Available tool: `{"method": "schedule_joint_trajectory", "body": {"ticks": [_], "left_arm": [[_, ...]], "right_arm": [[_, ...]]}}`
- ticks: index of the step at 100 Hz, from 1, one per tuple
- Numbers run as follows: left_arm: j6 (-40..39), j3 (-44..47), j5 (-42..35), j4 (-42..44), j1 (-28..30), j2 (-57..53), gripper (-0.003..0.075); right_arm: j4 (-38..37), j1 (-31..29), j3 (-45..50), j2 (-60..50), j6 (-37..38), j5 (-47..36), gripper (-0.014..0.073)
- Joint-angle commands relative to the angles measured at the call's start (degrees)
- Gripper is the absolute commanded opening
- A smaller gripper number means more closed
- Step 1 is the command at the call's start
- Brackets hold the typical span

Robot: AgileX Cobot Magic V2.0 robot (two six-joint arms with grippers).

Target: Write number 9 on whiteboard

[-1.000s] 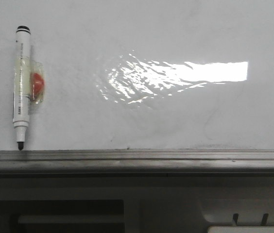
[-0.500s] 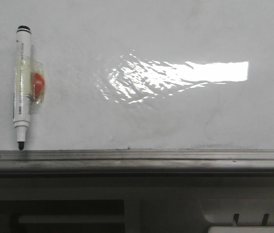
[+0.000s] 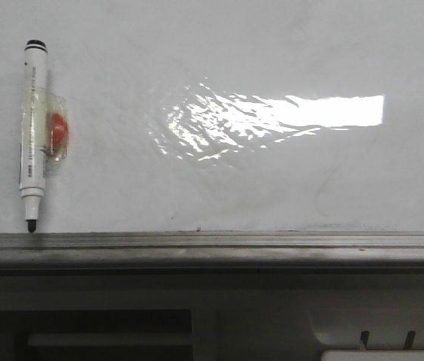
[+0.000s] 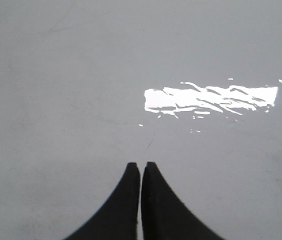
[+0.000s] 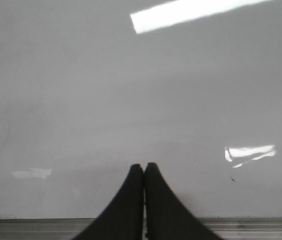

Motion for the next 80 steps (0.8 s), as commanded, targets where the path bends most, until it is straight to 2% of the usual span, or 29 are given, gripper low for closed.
{"method": "schedule_joint_trajectory", "body": {"ticks": [1, 10, 20, 30, 40, 47, 63, 80], "left_arm": [[-0.27, -2.81, -3.84, -0.40, 0.12, 2.33, -0.0020], [-0.27, -2.81, -4.29, -0.40, 0.12, 3.78, -0.0019], [-0.27, -2.81, -8.32, -0.50, 0.12, 5.21, 0.0013], [-0.27, -2.55, -13.63, -0.40, 0.12, 6.22, 0.0145], [-0.27, -2.47, -14.84, -0.40, 0.12, 7.73, 0.0325], [-0.37, -2.33, -16.41, -0.63, 0.12, 8.99, 0.0388], [-1.25, -2.18, -23.26, -0.52, -1.59, 13.47, 0.0398], [-5.66, -2.18, -24.37, -0.12, -10.58, 21.06, 0.0398]], "right_arm": [[0.20, -0.06, -4.64, 4.49, -0.02, -1.19, -0.0069], [0.20, -0.06, -7.03, 8.07, -0.02, 0.44, -0.0069], [0.20, -0.06, -7.77, 10.52, -0.02, -3.70, -0.0069], [0.20, -0.06, -7.77, 11.47, -0.02, -6.54, -0.0069], [0.20, -0.06, -7.77, 12.10, -0.02, -7.44, -0.0069], [0.20, -0.06, -7.77, 12.24, -0.02, -7.72, -0.0069], [0.20, -0.06, -7.77, 12.24, -0.02, -5.31, -0.0069], [0.20, -0.06, -7.77, 12.24, -0.02, -4.85, -0.0069]]}}
